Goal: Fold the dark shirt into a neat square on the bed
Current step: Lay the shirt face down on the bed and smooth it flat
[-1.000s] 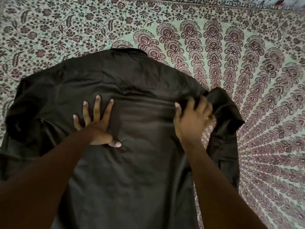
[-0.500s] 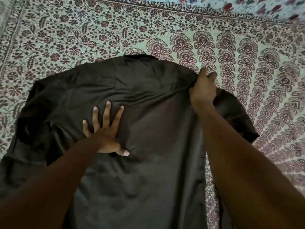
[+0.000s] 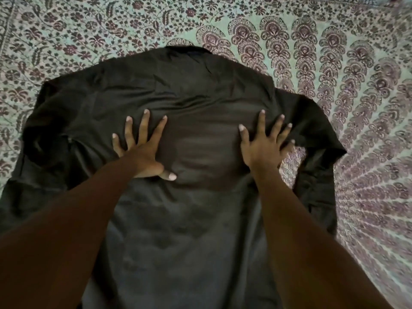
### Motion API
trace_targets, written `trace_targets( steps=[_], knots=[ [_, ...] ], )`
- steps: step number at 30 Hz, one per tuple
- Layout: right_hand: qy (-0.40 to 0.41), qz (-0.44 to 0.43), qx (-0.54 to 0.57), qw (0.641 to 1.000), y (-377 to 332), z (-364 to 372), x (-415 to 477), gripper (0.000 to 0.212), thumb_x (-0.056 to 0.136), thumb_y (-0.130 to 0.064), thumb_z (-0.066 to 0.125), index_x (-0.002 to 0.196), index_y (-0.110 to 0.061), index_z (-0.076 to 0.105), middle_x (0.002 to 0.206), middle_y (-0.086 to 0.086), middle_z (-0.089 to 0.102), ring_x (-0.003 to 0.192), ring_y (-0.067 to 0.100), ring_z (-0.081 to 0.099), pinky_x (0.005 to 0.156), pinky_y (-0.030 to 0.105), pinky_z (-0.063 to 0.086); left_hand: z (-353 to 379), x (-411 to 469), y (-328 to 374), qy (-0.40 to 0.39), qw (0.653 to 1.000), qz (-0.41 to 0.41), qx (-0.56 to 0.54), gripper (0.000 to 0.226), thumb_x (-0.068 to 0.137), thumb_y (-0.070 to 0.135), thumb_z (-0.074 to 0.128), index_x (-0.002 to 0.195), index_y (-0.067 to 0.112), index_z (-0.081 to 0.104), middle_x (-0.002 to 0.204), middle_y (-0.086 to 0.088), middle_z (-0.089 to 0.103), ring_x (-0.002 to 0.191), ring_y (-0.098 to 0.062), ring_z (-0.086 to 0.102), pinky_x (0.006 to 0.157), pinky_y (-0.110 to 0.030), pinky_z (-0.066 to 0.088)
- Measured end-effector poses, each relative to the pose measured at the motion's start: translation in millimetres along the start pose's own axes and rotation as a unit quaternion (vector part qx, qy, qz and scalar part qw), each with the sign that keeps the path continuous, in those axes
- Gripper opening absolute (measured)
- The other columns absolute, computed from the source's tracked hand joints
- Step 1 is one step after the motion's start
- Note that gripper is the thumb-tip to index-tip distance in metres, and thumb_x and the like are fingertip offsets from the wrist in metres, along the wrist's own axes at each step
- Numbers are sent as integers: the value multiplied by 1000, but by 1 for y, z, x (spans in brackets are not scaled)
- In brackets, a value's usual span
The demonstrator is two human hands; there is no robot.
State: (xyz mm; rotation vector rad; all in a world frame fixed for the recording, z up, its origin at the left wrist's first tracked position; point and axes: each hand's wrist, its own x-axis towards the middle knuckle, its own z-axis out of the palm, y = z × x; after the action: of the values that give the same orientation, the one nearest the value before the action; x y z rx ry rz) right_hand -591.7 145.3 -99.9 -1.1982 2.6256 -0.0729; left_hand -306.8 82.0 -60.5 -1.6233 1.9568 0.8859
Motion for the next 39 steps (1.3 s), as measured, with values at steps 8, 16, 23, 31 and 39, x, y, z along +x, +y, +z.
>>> trace_targets(
  steps=[8, 16, 23, 31, 39],
  knots=[
    [-22, -366, -71, 928, -19, 35, -109, 72, 96, -78, 27, 161, -53, 10, 175, -8, -3, 161, 24, 2, 125, 60, 13, 108, -71, -76, 316, 943, 82, 62, 78, 96, 71, 31, 165, 39, 13, 176, 7, 5, 162, -24, 12, 124, -55, 21],
    [32, -105, -12, 994, 28, 22, -113, 85, 96, -73, 28, 165, -24, 20, 173, 17, 2, 159, 42, -1, 124, 67, 11, 137, -114, -107, 312, 949, -31, 11, 77, 99, 66, 29, 166, 29, 17, 176, -1, 4, 162, -29, 8, 125, -62, 15],
    [-26, -337, -71, 939, 8, 54, -191, 74, 93, -82, 27, 159, -56, 9, 175, -8, -4, 161, 21, 0, 125, 59, 11, 166, -127, -106, 293, 956, -23, 9, 77, 95, 76, 26, 163, 49, 3, 175, 10, -4, 162, -27, 2, 125, -61, 14],
    [-27, -228, -22, 973, 72, 5, -212, 63, 104, -59, 34, 159, -28, 33, 169, 12, 23, 155, 33, 24, 122, 57, 23, 196, -203, -129, 335, 929, -43, -150, 54, 105, 43, 41, 157, 28, 37, 174, 2, 13, 157, -35, 16, 120, -66, 20],
    [-75, 140, -2, 987, 142, 7, -332, 72, 99, -53, 56, 148, -7, 30, 154, 31, 26, 140, 51, 29, 108, 65, 33, 241, -285, -147, 283, 906, -120, -291, 52, 98, 31, 64, 141, 7, 46, 138, -25, 48, 121, -50, 51, 93, -60, 48]
  ],
)
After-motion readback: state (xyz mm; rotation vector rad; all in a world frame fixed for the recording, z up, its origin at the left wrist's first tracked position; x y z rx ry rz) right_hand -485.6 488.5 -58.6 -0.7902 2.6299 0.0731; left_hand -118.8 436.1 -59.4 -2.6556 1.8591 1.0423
